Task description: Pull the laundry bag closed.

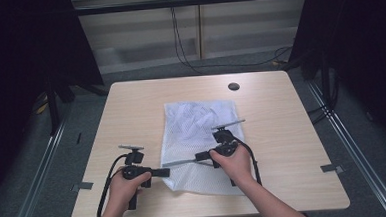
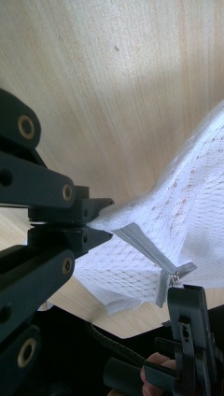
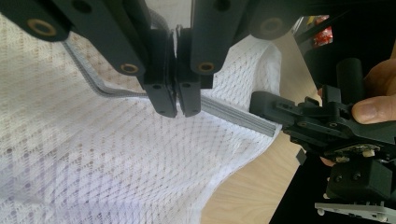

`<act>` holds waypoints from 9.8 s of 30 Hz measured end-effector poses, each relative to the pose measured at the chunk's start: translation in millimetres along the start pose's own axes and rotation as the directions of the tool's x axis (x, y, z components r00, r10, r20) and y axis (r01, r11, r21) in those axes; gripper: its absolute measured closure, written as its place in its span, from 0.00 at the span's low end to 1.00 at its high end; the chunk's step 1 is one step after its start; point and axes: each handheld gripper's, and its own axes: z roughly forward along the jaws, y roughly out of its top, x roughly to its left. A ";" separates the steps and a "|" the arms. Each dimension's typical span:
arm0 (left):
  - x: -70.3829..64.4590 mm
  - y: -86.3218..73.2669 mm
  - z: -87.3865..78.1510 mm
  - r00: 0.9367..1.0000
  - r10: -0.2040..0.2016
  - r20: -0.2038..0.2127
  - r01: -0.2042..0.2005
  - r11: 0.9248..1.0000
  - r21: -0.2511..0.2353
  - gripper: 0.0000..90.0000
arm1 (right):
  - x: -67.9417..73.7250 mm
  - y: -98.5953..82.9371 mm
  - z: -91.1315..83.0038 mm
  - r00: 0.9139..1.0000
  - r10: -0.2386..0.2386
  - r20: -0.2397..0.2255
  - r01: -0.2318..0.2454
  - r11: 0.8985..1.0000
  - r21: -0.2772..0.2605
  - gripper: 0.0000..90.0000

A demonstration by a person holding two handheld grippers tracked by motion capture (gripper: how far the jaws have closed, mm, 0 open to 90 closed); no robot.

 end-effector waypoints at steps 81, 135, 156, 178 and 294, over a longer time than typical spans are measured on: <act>0.8 -1.2 -4.5 1.000 -0.003 -0.021 0.004 1.000 0.023 0.98 | -24.0 -5.9 -25.0 0.999 0.032 0.023 -0.031 0.999 -0.023 0.97; 3.4 -1.6 -5.5 1.000 -0.013 -0.014 0.013 0.999 0.032 0.98 | -29.0 -7.9 -32.8 0.999 0.035 0.016 -0.035 0.999 -0.010 0.97; 3.7 1.1 -8.8 1.000 -0.021 -0.010 0.021 0.999 0.029 0.98 | -30.5 -8.8 -36.8 0.999 0.041 0.028 -0.040 0.999 -0.021 0.97; 4.8 0.8 -10.1 1.000 -0.020 -0.019 0.021 0.999 0.024 0.98 | -37.2 -8.1 -42.5 0.998 0.052 0.028 -0.052 0.998 -0.019 0.97; 3.1 0.7 -19.7 0.999 -0.008 -0.031 0.009 1.000 0.026 0.98 | -61.3 -26.2 -89.3 0.994 0.071 0.082 -0.064 0.995 -0.079 0.97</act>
